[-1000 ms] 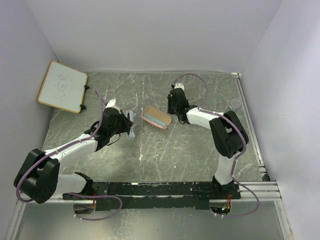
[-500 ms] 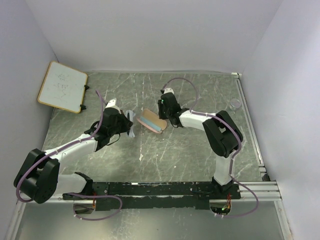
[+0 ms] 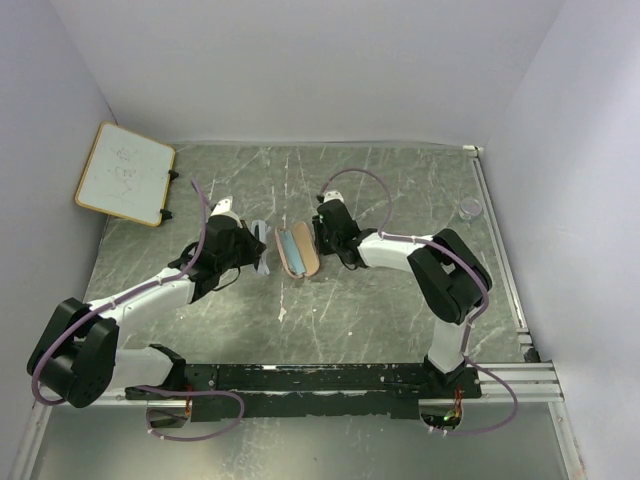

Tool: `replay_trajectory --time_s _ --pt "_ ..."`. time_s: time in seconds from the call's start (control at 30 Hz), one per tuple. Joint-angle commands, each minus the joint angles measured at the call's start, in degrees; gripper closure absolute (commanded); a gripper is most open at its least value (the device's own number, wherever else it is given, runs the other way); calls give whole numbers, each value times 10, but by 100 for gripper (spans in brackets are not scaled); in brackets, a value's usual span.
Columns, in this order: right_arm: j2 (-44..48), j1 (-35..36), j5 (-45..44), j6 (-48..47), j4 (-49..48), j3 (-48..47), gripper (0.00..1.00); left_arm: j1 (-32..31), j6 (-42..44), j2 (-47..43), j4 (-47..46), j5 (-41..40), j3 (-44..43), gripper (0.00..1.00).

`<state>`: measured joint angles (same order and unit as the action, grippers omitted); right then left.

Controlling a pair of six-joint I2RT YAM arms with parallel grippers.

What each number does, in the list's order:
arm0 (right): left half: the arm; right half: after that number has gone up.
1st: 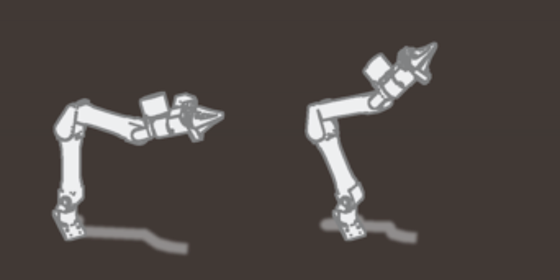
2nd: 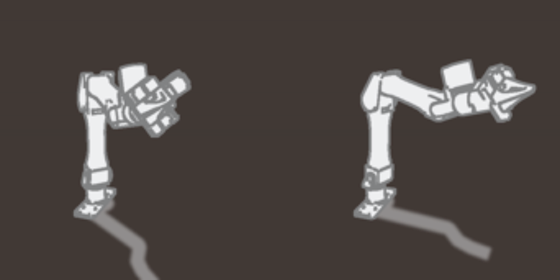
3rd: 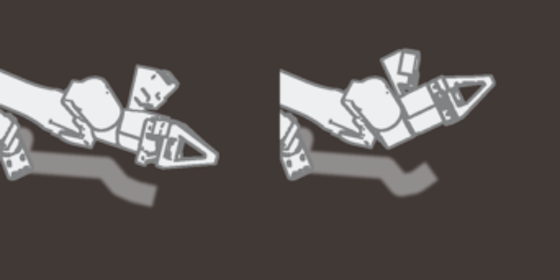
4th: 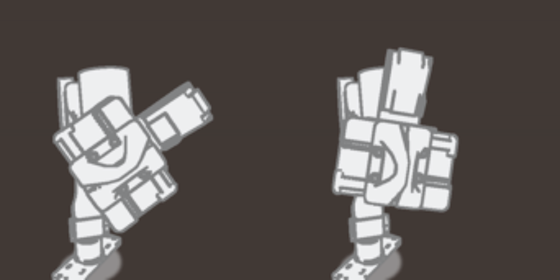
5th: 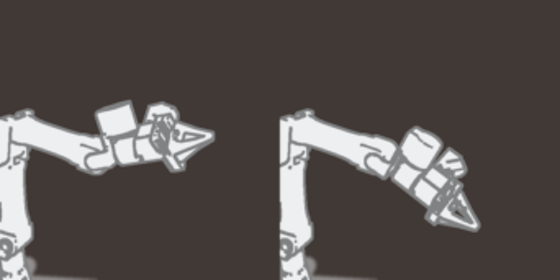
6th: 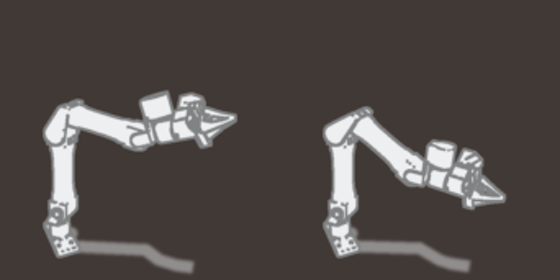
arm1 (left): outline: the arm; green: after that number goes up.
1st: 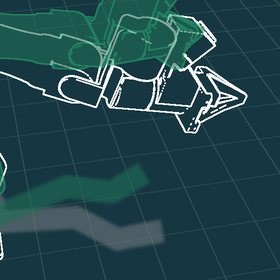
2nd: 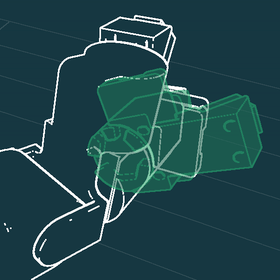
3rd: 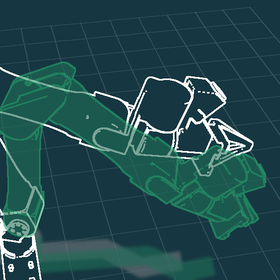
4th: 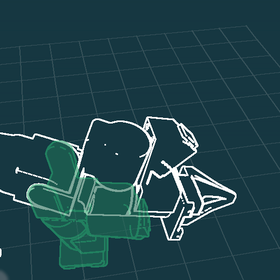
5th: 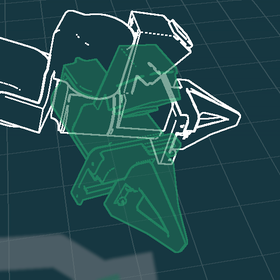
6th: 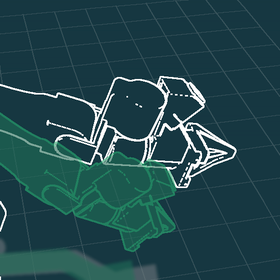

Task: Organize the sunglasses
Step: Adjust the sunglasses case at the center of the board, then place the sunglasses in the sunglasses case.

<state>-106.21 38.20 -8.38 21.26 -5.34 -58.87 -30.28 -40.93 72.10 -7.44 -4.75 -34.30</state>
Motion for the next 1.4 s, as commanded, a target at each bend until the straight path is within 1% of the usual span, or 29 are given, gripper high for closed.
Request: replay_trajectory --time_s 0.0,0.33,0.53,0.83,1.0,1.37 --pt "26 9 -8 9 -10 12 76 -4 3 -4 -17 -1 -19 93" --pt "38 15 -8 15 -21 44 75 -4 16 2 -11 6 -47 93" --pt "41 17 -2 17 -27 44 75 -10 4 40 -27 27 -75 93" --pt "48 22 -6 15 -27 45 75 -55 -31 80 -53 -12 -83 93" --pt "51 24 -6 15 -27 46 75 -88 -38 95 -50 -44 -98 93" --pt "60 28 -7 15 -32 51 75 -108 -49 128 -52 -89 -98 93"
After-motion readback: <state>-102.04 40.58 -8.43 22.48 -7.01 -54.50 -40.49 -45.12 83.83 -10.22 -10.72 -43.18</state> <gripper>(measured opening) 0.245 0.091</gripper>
